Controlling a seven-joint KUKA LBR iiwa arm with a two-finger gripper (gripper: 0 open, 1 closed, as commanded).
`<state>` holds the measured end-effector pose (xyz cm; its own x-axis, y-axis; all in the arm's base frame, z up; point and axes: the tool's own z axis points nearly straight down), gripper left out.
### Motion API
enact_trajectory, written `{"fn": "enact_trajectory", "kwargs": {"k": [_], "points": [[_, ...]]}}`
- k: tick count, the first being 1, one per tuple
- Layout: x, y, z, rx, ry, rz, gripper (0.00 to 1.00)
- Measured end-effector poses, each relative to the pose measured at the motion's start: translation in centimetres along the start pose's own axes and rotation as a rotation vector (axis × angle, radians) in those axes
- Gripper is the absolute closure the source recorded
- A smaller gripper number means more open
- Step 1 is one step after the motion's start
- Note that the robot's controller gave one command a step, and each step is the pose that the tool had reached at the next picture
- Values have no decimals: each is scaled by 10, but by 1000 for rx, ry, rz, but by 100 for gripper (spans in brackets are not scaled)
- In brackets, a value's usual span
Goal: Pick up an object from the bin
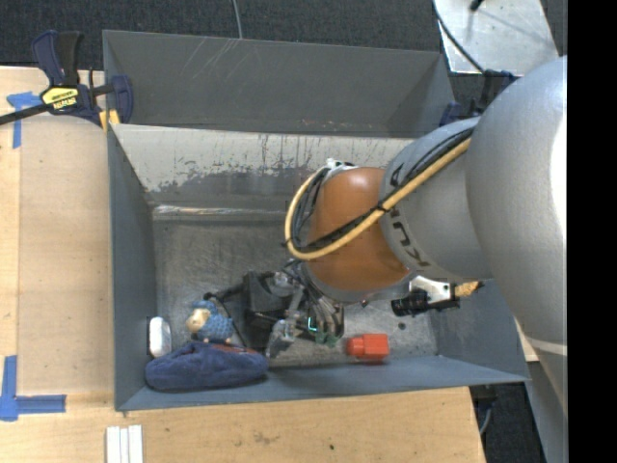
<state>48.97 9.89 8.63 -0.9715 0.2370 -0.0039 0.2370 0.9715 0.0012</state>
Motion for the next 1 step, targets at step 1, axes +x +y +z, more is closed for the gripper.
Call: {"fn": "enact_trajectory", "kwargs": {"k": [1], "points": [[-1, 0, -1, -1, -4, 0, 100]]}}
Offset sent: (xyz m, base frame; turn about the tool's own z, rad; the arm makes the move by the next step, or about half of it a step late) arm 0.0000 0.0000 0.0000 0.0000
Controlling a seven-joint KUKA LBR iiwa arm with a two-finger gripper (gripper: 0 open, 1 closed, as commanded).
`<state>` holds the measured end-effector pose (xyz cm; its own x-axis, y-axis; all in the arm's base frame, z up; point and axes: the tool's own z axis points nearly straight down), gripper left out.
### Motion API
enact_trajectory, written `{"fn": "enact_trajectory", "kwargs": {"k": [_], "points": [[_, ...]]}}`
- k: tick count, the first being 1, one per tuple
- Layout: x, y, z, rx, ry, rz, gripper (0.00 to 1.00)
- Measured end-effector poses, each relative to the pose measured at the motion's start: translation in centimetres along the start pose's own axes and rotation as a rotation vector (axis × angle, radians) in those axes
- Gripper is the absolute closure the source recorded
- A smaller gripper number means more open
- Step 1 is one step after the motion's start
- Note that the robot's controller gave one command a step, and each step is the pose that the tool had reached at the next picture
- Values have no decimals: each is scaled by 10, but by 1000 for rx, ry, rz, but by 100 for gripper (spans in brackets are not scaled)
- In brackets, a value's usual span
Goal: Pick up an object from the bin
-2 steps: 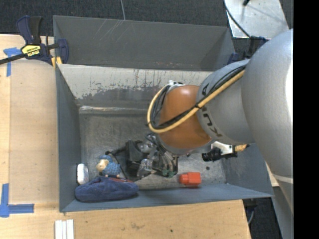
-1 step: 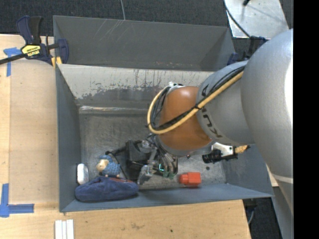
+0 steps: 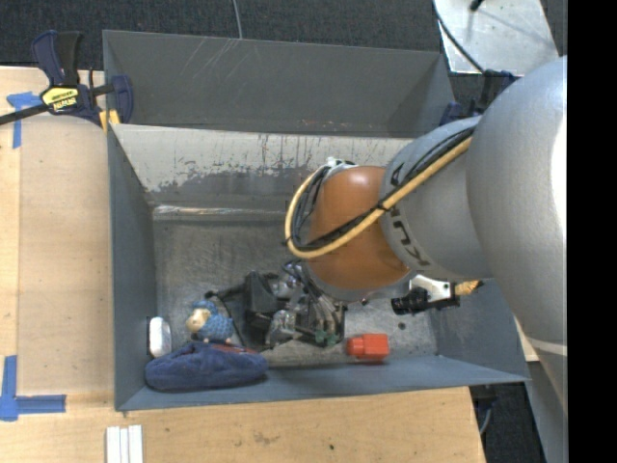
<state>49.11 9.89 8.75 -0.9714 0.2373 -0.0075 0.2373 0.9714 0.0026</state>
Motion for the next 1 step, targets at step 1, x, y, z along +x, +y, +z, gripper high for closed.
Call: {"fn": "enact_trajectory", "kwargs": {"k": [1], "points": [[-9, 20, -89, 1, 5, -158, 100]]}}
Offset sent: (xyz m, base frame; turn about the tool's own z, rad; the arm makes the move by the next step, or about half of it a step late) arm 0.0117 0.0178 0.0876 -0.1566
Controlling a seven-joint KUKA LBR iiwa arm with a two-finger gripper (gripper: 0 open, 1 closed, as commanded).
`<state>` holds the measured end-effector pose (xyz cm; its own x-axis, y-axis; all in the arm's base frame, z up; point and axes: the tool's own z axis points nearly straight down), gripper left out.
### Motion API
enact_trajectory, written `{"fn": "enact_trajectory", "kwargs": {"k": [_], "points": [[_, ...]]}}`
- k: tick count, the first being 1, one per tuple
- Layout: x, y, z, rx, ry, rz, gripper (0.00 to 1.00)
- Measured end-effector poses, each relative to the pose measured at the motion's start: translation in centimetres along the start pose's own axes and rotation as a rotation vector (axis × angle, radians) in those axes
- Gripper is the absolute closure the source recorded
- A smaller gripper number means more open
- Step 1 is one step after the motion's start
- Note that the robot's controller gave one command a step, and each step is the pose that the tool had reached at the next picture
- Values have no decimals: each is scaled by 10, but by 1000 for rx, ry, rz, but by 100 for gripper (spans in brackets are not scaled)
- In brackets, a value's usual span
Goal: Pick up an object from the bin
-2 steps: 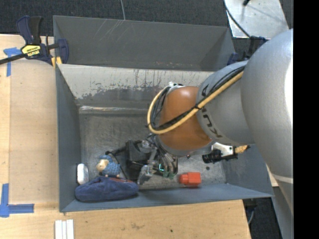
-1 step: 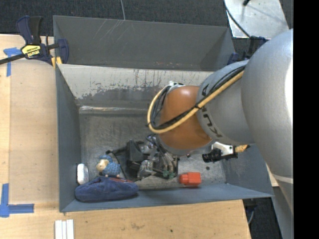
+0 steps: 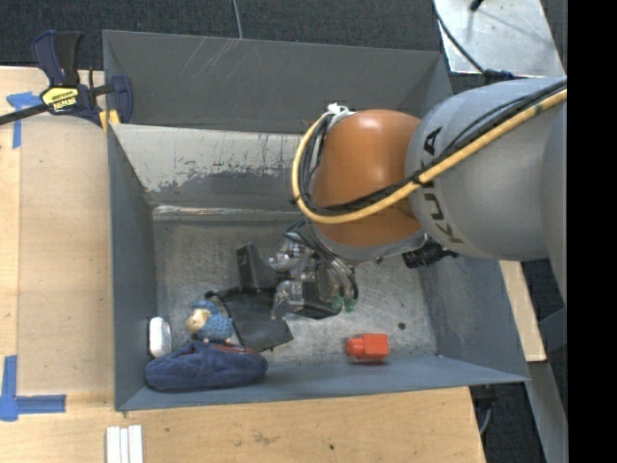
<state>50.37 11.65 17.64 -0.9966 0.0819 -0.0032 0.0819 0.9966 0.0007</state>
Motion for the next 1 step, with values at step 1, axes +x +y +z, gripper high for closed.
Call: {"fn": "enact_trajectory", "kwargs": {"k": [1], "points": [[5, -9, -70, 1, 0, -74, 100]]}}
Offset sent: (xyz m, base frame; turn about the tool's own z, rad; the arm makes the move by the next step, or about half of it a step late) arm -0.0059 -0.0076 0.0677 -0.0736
